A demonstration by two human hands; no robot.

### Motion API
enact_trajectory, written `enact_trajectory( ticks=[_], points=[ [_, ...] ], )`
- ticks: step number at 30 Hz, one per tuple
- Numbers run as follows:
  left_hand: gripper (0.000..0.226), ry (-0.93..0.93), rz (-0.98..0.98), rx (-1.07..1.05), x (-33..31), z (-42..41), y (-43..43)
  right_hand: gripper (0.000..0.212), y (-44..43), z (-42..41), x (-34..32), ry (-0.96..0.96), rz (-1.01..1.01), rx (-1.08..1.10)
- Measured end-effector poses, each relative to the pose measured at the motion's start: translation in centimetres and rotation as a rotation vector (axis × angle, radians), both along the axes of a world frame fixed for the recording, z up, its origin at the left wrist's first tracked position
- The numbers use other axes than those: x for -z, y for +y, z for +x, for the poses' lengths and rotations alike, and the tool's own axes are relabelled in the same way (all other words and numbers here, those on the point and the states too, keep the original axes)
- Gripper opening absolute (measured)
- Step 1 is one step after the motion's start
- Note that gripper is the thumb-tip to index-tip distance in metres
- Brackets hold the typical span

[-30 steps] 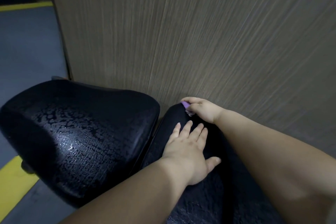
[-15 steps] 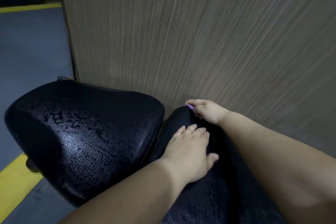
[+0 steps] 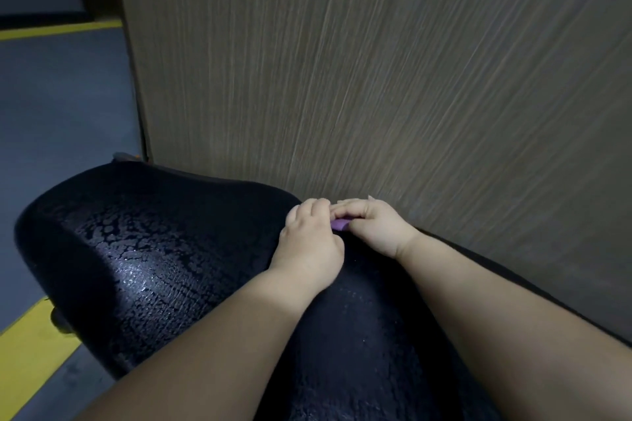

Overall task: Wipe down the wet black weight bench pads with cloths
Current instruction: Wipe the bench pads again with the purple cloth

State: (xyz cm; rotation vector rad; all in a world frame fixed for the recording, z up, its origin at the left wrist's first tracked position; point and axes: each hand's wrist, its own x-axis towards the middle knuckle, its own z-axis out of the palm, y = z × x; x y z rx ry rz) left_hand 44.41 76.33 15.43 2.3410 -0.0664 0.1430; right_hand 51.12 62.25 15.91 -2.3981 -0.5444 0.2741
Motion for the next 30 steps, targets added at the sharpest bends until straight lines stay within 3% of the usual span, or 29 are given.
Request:
enact_trajectory(
  ticks=[3, 6, 10, 13, 15, 18, 21, 25, 30],
  points=[
    [0.049, 0.053, -0.008, 0.121, 0.3, 1.1, -0.8, 0.035, -1.0, -1.3, 0.3, -0.192, 0.037, 0.036],
    [0.049, 0.132, 0.164, 0.187, 0.6, 2.0, -1.8, 0.037, -3.3, -3.5, 0.1, -0.274, 0.081, 0.134],
    [0.047, 0.038, 0.391, 0.081, 0.0, 3.2, -2.6, 0.052, -7.9, -6.2, 0.1, -0.218, -0.253, 0.198],
    [0.035, 0.032, 0.331, 0.055, 0.2, 3.8, -3.7, 0.089, -8.8, -7.5, 1.2, -0.178, -0.521, 0.165],
    [0.026, 0.048, 0.268, 0.054, 0.4, 4.3, -4.4, 0.102, -8.6, -7.6, 1.6, -0.200, -0.565, 0.184],
    [0.029, 0.142, 0.260, 0.040, 0.3, 5.0, -4.8, 0.084, -8.3, -7.5, 1.2, -0.192, -0.563, 0.195],
    [0.047, 0.223, 0.301, 0.020, 0.5, 5.4, -4.8, 0.068, -8.4, -7.5, 1.2, -0.174, -0.583, 0.194],
    [0.066, 0.227, 0.405, 0.074, 0.7, 5.0, -4.5, 0.063, -8.5, -7.3, 1.3, -0.185, -0.587, 0.200],
    [0.063, 0.243, 0.400, 0.119, 0.9, 3.3, -3.0, 0.063, -8.5, -7.3, 1.4, -0.186, -0.578, 0.213]
  ],
)
